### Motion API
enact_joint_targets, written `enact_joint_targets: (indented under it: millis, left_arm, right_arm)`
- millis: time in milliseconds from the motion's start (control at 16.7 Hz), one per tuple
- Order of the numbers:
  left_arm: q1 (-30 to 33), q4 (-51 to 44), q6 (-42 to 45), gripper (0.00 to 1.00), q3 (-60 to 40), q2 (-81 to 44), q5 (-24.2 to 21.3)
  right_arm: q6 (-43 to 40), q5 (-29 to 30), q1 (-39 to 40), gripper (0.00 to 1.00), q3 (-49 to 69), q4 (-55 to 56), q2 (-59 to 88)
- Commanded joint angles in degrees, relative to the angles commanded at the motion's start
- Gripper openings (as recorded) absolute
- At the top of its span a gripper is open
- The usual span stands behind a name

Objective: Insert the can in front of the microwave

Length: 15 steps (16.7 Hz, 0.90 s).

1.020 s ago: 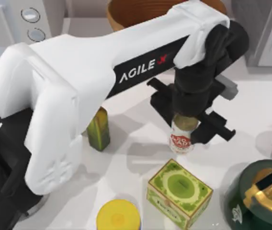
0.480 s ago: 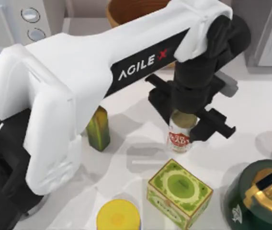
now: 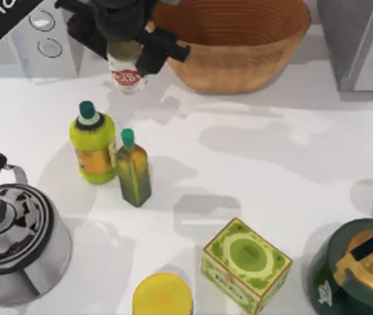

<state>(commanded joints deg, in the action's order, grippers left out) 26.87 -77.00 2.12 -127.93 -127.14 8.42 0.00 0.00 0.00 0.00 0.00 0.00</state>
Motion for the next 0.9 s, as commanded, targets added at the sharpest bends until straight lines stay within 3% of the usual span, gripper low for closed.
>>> enact_joint_targets:
  millis: [180,420,600,900]
  left_arm:
    - [-15.92,1.62,3.76,0.0,4.62,3.14,0.08]
    - [-31.93,2.87,8.62,0.0,13.3,3.56,-4.26]
    - [-37.65,2.95,10.8,0.0,17.72,2.08,-7.73]
    - [-38.29,2.9,11.19,0.0,18.32,1.76,-8.14]
  right_arm:
    - [0.0,0.0,0.0,1.0,0.0,0.0,0.0]
    - [0.0,0.0,0.0,1.0,0.0,0.0,0.0]
    - [0.0,0.0,0.0,1.0,0.0,0.0,0.0]
    - [0.0,0.0,0.0,1.0,0.0,0.0,0.0]
